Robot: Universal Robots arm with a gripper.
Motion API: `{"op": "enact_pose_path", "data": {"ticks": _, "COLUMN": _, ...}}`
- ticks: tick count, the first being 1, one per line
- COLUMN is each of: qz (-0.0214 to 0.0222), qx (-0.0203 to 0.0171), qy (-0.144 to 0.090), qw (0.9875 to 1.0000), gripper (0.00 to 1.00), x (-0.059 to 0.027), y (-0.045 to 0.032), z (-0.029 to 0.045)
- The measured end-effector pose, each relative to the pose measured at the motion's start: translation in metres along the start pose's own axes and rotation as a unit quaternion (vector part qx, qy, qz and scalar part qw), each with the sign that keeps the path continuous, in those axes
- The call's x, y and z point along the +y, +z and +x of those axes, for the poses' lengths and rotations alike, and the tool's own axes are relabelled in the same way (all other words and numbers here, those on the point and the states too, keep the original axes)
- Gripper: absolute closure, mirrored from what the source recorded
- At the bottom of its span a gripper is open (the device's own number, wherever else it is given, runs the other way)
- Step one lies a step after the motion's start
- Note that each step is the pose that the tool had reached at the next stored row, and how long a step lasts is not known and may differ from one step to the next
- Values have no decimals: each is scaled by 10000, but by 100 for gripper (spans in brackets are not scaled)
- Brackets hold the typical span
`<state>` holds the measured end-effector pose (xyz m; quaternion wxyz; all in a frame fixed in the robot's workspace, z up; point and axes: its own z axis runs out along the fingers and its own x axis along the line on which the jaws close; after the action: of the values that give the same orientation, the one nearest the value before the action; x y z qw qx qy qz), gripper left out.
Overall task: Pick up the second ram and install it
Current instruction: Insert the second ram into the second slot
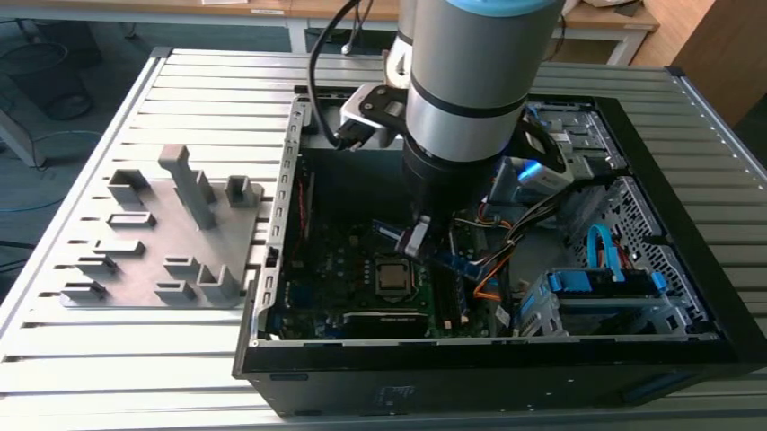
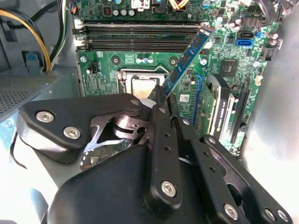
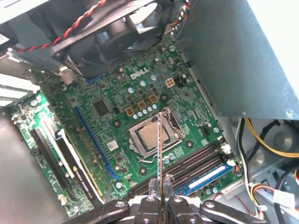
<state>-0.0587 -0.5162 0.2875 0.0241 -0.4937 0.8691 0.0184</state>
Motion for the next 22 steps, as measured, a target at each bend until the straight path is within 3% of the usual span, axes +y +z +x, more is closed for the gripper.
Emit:
{"op": "enact_pose_path", "data": {"ticks": 10, "qz": 26, "qx": -3, "qy": 441, "qw": 9990, "gripper": 86, "x": 0, "y": 5, "z": 1}}
{"op": "enact_pose_path", "data": {"ticks": 22, "qz": 52, "qx": -6, "qy": 861, "qw": 9963, "gripper": 86, "x": 0, "y": 10, "z": 1}}
